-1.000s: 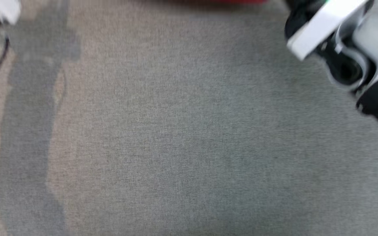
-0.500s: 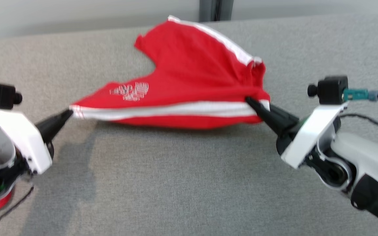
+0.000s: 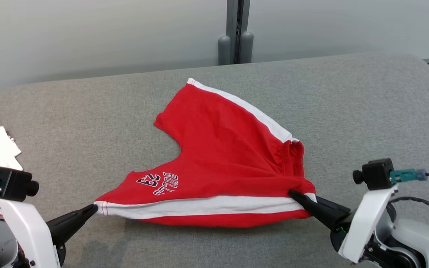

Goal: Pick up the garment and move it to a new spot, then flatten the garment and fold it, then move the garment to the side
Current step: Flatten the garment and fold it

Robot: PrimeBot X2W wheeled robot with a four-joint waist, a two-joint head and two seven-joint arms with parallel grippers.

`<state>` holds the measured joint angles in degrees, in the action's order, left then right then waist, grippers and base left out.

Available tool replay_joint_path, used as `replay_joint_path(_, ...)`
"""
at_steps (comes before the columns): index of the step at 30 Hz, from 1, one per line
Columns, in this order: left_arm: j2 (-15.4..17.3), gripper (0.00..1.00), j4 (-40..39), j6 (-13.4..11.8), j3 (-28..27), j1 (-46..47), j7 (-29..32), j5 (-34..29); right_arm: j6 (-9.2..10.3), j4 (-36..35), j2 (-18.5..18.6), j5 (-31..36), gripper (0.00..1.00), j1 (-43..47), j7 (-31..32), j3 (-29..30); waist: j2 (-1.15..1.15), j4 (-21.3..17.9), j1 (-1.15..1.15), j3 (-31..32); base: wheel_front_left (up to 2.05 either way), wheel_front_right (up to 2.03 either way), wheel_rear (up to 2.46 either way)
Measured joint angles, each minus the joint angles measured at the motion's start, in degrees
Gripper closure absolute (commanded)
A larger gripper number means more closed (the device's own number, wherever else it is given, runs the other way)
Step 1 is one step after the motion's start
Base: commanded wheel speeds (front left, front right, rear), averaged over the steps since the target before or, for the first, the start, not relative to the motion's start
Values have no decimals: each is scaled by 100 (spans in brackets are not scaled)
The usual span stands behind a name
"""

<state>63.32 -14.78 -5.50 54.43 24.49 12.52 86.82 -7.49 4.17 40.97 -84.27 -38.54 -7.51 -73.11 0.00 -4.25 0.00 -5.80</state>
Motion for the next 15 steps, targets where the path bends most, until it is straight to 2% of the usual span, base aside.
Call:
replay_joint_path(7, -116, 100, -25, -37, -31, 19, -52, -74, 0, -18, 47, -45, 100, 191, -254, 68, 0, -34, 0, 51, 0, 0, 0)
replay_joint_path(15, -563, 100, 595, 35, -261, 1005, 226, -391, 1, 76, -263, -153, 100, 130, -546, 454, 0, -135, 0, -339, 0, 0, 0)
